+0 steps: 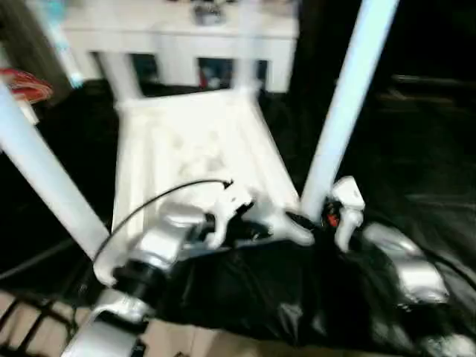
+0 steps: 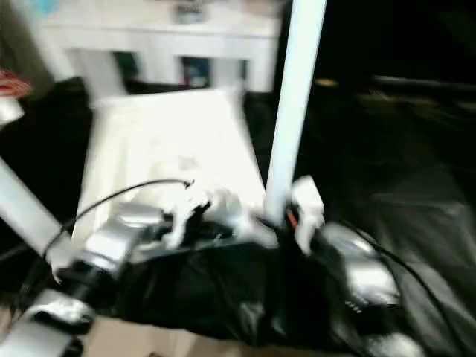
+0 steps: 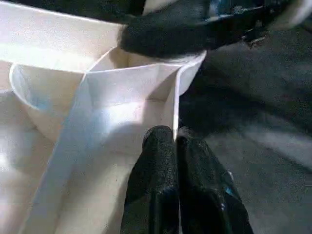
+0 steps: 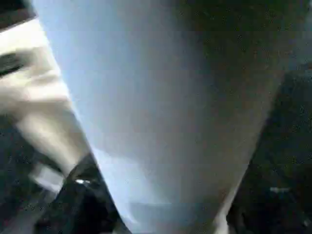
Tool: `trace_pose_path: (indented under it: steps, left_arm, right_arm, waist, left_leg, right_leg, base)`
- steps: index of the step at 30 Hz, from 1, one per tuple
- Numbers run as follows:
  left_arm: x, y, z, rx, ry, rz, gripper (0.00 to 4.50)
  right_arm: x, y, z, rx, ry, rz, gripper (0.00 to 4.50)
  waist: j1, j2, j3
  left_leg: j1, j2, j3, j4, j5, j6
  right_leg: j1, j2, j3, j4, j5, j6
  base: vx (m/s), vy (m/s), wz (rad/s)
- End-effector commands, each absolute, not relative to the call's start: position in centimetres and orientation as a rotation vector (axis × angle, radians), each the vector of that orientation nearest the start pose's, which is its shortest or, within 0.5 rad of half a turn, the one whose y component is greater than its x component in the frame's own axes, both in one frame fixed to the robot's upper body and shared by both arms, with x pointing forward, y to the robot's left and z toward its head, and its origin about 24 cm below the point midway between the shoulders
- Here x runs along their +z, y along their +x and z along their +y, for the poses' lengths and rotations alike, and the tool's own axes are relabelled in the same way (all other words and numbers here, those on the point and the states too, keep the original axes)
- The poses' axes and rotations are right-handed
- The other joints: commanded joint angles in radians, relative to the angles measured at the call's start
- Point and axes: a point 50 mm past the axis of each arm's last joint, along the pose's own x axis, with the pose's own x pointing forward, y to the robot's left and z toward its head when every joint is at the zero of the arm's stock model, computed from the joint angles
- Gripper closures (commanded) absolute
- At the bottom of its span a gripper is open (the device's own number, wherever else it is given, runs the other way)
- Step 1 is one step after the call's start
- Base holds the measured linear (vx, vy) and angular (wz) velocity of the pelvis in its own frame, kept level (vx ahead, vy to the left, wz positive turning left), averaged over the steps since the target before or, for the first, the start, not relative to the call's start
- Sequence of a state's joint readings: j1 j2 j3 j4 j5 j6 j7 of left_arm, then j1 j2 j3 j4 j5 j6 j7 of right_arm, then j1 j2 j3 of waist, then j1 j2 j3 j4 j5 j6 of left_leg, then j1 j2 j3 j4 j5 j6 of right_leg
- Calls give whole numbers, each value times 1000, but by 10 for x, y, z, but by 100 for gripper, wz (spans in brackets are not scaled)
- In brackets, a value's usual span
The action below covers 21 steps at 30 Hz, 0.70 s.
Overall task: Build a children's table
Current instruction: Rotate leg to tighten
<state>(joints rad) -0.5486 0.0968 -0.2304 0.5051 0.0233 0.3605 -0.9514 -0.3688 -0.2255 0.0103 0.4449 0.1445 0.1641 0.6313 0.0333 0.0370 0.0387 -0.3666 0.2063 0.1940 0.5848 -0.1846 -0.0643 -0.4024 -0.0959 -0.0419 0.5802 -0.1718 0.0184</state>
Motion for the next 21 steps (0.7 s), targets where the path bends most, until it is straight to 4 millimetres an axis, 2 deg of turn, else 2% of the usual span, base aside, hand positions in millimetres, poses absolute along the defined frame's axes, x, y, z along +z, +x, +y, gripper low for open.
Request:
trace_pose_path:
  steps: [1,4,6,8,9,11,13,16,19,21]
  left_arm:
    - [65,311,36,-1246,83,316,450]
    - [67,309,24,-1269,80,286,450]
    - [68,308,20,-1280,83,276,450]
    - [68,307,20,-1283,84,274,450]
    - [67,307,20,-1297,115,262,450]
    - [66,306,20,-1298,124,261,450]
    - [66,306,22,-1296,118,261,450]
    - [66,306,25,-1304,120,262,450]
    - [64,306,33,-1325,132,271,450]
    - [64,306,34,-1328,135,272,450]
  right_arm:
    - [3,299,-132,663,27,404,209]
    - [6,302,-119,650,42,381,209]
    - [7,302,-116,655,54,361,209]
    - [7,302,-115,653,58,356,159]
    - [7,300,-118,658,87,356,159]
    - [7,299,-119,672,94,358,137]
    - [9,297,-124,699,83,353,124]
    - [13,294,-130,736,40,334,105]
    - [25,286,-157,812,-13,288,94]
    - [27,284,-161,825,-23,281,94]
  waist:
    - [3,-16,-48]
    - [0,-11,-49]
    - [1,-14,-51]
    - [1,-12,-52]
    - [0,-16,-52]
    - [4,-14,-52]
    - [4,-15,-51]
    - [6,-15,-51]
    - [17,-17,-52]
    - [25,-18,-53]
  left_leg:
    - [8,9,-15,-81,-328,2]
    - [5,10,-13,-83,-308,14]
    - [9,10,-10,-80,-306,19]
    - [6,12,-10,-81,-291,26]
    - [6,12,-9,-80,-288,29]
    - [10,14,-7,-79,-287,36]
    - [7,13,-7,-80,-285,37]
    - [8,14,-7,-79,-290,39]
    - [13,17,-3,-76,-273,51]
    - [7,17,-3,-75,-249,65]
  right_leg:
    - [32,-38,15,-93,-476,-139]
    - [35,-32,17,-87,-407,-160]
    - [32,-31,19,-87,-382,-170]
    - [36,-32,20,-81,-345,-185]
    - [37,-31,20,-81,-337,-188]
    - [34,-31,22,-80,-321,-197]
    - [38,-31,21,-79,-319,-199]
    - [36,-32,22,-81,-339,-192]
    - [35,-31,25,-80,-303,-197]
    - [38,-34,26,-76,-288,-201]
  base:
    - [0,0,0]
    - [0,0,0]
    - [0,0,0]
    - [0,0,0]
    - [0,0,0]
    - [0,0,0]
    - [0,0,0]
    - [0,0,0]
    - [0,0,0]
    - [0,0,0]
